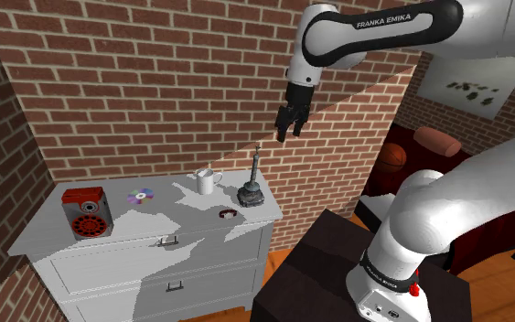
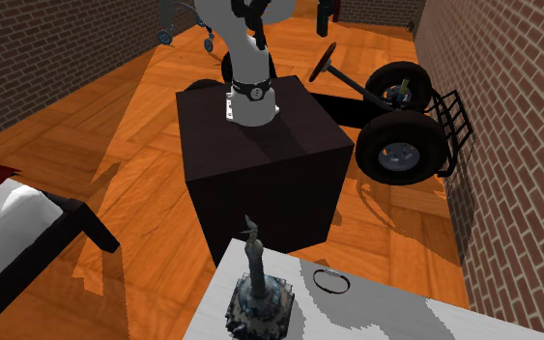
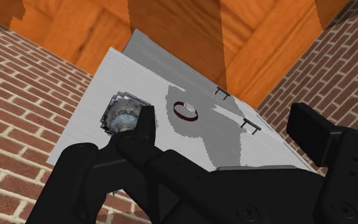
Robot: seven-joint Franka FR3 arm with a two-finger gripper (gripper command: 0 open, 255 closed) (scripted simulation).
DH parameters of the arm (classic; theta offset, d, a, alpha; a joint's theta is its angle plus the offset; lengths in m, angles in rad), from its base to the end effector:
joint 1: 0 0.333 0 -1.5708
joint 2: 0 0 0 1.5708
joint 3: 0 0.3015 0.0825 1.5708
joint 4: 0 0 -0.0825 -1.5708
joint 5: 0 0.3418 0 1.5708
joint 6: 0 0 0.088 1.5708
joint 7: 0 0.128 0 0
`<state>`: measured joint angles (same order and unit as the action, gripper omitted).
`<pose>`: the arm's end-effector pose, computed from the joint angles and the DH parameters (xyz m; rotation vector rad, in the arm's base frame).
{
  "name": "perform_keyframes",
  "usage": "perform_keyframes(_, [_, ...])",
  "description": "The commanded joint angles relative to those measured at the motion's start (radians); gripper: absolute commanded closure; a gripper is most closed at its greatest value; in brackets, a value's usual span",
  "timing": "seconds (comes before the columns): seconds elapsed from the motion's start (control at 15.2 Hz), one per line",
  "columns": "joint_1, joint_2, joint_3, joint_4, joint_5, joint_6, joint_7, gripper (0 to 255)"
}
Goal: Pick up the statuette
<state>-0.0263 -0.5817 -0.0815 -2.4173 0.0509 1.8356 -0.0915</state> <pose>0.3413 -0.0343 0.4921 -3.0478 0.0248 -0.0105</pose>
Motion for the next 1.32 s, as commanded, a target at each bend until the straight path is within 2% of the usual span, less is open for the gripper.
perform_keyframes(0.0, [-0.005,0.06,-0.018,0.005,-0.002,0.068,-0.022,0])
perform_keyframes(0.66, [-0.018,0.398,-0.108,0.13,0.048,0.331,-0.149,0])
perform_keyframes(1.12, [-0.036,0.653,-0.147,0.297,0.148,0.443,-0.26,0])
perform_keyframes(1.25, [-0.041,0.687,-0.147,0.312,0.165,0.463,-0.276,0])
